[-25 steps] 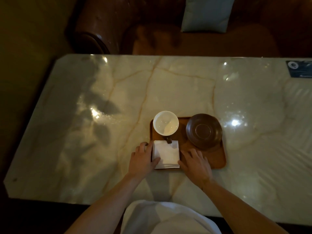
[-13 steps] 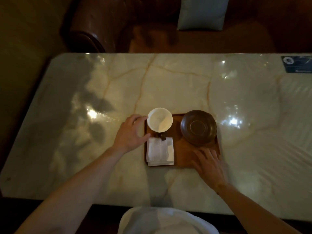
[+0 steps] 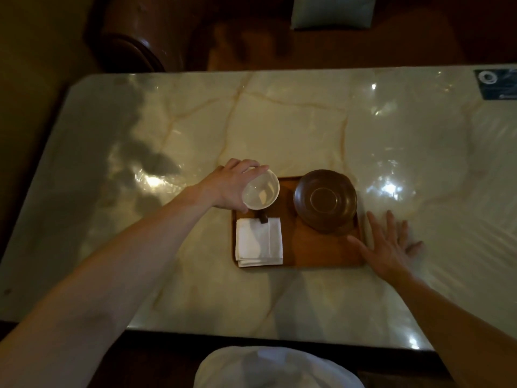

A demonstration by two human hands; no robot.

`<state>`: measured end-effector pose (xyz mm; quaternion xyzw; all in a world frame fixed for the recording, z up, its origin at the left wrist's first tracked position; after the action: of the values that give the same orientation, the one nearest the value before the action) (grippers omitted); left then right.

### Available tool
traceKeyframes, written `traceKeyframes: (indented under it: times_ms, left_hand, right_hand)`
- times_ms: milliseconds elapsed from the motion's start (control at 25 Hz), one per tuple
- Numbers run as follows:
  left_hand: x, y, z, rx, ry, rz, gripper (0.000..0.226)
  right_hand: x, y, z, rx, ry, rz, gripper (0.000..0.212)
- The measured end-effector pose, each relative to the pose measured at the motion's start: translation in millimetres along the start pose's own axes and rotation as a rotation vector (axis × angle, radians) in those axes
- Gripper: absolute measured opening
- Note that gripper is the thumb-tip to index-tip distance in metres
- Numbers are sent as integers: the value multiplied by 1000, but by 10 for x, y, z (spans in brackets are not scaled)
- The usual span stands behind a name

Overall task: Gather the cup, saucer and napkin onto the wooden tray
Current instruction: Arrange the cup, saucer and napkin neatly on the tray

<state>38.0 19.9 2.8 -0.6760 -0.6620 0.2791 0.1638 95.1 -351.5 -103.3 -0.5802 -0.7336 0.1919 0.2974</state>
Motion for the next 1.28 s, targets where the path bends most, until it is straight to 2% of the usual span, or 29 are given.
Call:
traceKeyframes:
  times_ms: [160, 320, 560, 1000, 1120, 1200, 1280]
  left_hand:
    - [8, 45, -15, -2, 7, -2, 109]
    - [2, 67, -1, 2, 25, 8, 108]
    - [27, 34, 10, 14, -77, 6, 109]
    - [43, -234, 219, -259, -333, -168, 112]
    - [21, -312, 277, -339, -416, -149, 111]
    - [60, -359, 337, -353, -514, -157, 113]
    - [170, -389, 431, -338, -652, -190, 113]
  right_hand:
    - [0, 26, 107, 79, -23, 14, 94]
    - [20, 11, 114, 74, -20, -12, 97]
    - [33, 0, 117, 64, -45, -14, 98]
    - [-5, 43, 129, 42, -35, 6, 99]
    - [4, 22, 105, 47, 0, -9, 99]
    - [40, -73, -43, -53, 93, -30, 93]
    - [267, -255, -298, -270, 97, -140, 76]
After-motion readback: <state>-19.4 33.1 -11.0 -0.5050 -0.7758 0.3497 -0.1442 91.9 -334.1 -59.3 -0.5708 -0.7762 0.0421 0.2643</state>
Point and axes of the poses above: each hand's wrist, its own y-axis towards the middle knuckle, its own z-axis out of the palm, x = y × z, the point moved 10 cm from there along y, towards the middle knuckle, and after that the axes turned 10 degrees about x, right-handed, at the moved point
